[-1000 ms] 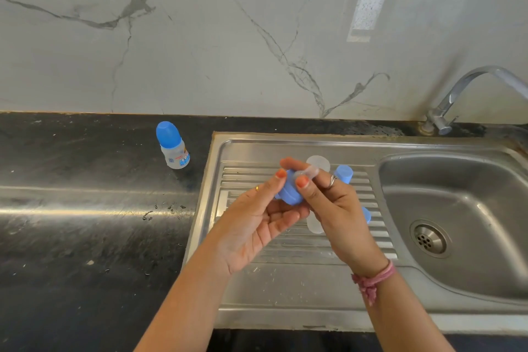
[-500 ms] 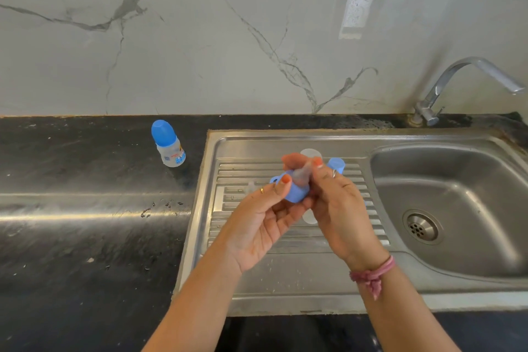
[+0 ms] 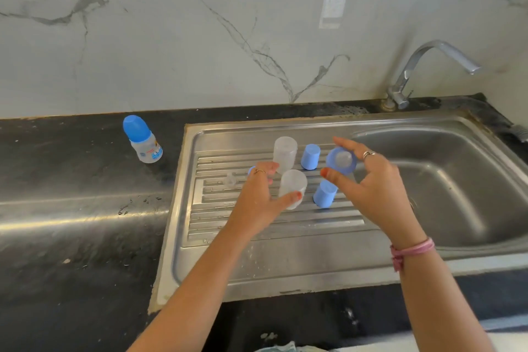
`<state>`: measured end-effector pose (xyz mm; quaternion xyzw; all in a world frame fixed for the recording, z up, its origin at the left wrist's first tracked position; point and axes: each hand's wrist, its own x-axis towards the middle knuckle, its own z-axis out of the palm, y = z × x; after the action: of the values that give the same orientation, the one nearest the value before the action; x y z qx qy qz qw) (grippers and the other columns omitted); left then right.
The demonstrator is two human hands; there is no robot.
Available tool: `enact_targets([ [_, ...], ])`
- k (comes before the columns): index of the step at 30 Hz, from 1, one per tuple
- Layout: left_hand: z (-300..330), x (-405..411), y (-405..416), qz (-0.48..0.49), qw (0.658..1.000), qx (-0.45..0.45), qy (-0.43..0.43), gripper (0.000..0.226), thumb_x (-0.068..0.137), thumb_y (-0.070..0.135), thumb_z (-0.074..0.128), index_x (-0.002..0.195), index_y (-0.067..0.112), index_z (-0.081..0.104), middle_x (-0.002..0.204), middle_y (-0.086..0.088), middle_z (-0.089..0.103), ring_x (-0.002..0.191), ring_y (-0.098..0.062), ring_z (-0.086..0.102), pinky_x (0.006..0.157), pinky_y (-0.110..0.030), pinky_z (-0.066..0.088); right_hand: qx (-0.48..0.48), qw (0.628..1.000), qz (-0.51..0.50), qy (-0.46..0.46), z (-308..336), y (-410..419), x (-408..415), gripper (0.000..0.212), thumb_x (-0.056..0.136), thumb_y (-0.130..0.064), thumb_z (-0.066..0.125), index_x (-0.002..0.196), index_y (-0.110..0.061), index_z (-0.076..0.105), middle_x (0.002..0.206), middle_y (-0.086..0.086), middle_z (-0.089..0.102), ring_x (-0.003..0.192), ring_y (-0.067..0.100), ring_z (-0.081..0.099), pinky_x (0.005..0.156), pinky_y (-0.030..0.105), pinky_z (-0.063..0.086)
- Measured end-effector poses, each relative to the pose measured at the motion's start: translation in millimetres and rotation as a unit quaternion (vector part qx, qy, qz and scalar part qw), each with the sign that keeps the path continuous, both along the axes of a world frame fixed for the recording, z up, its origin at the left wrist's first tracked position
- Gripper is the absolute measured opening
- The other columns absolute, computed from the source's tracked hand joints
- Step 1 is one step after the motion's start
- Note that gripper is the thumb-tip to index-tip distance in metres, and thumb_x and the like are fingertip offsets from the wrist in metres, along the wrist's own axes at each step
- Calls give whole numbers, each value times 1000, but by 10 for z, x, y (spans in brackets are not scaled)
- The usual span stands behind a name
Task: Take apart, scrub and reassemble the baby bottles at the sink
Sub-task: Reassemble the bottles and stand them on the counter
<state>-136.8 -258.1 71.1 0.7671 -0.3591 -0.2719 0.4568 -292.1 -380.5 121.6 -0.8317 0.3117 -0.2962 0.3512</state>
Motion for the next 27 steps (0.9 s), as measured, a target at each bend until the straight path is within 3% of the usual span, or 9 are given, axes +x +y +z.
enact_targets([
  [2, -191, 12, -106, -40, 994, 8, -102, 75, 80, 31, 77, 141, 20, 35, 137, 3, 37, 123, -15, 39, 94, -22, 32, 61, 998, 1, 7, -73, -32, -55, 46, 80, -31, 77, 120, -41, 57, 107, -25, 62, 92, -20, 54, 80, 4, 41],
  [5, -336, 2, -334, -87, 975, 60, -195, 89, 79, 38, 76, 150, 22, 25, 146, -1, 29, 129, -24, 28, 102, -32, 31, 92, 996, -10, 3, -211, -43, -81, 45, 80, -28, 78, 116, -41, 55, 106, -24, 62, 99, -9, 58, 82, 3, 41],
  [9, -409, 2, -532, -97, 962, 136, -214, 85, 80, 40, 74, 149, 25, 27, 143, -5, 37, 126, -27, 40, 98, -38, 40, 129, 992, -4, -13, -299, -78, -57, 41, 79, -22, 78, 107, -40, 55, 103, -23, 63, 99, 5, 62, 85, 24, 52],
  [12, -331, 16, -501, -19, 989, 40, -139, 46, 77, 30, 76, 114, 24, 50, 103, 4, 58, 97, -14, 59, 75, -19, 45, 141, 990, 4, -31, -311, -98, -64, 40, 78, -23, 79, 104, -44, 58, 105, -19, 65, 95, 6, 62, 80, 27, 55],
  [14, -152, 27, -393, 99, 994, -55, 5, 47, 71, 38, 83, 103, 26, 52, 96, 14, 60, 88, 0, 60, 73, -11, 46, 192, 977, 2, -89, -314, -114, -75, 37, 77, -25, 79, 108, -37, 64, 115, -17, 66, 102, 7, 62, 82, 22, 53],
  [16, 65, 46, -253, 154, 956, -143, 206, 57, 65, 42, 88, 109, 23, 57, 106, 4, 67, 93, -9, 69, 74, -26, 58, 292, 942, 13, -166, -293, -112, -69, 42, 75, -31, 77, 115, -28, 66, 117, -18, 67, 109, 6, 62, 92, 24, 49],
  [19, 294, 64, -60, 139, 871, -235, 408, 51, 66, 36, 84, 109, 18, 62, 97, 0, 74, 93, -13, 72, 69, -27, 58, 386, 891, 44, -236, -244, -76, 1, 46, 74, -33, 71, 119, -25, 64, 114, -14, 70, 106, 4, 63, 94, 26, 48],
  [21, 408, 25, 8, 134, 851, -245, 445, 46, 68, 35, 80, 107, 18, 64, 90, 1, 74, 92, -14, 72, 69, -27, 57, 412, 870, 74, -261, -207, -21, 77, 43, 77, -29, 67, 120, -23, 63, 111, -12, 71, 104, 5, 65, 89, 23, 52],
  [27, 525, -94, 121, 117, 865, -238, 426, 41, 71, 34, 76, 107, 17, 64, 88, 4, 74, 89, -11, 71, 71, -27, 58, 417, 858, 144, -262, -112, 164, 255, 46, 79, -22, 66, 125, -16, 59, 117, -3, 70, 111, 14, 65, 93, 26, 53],
])
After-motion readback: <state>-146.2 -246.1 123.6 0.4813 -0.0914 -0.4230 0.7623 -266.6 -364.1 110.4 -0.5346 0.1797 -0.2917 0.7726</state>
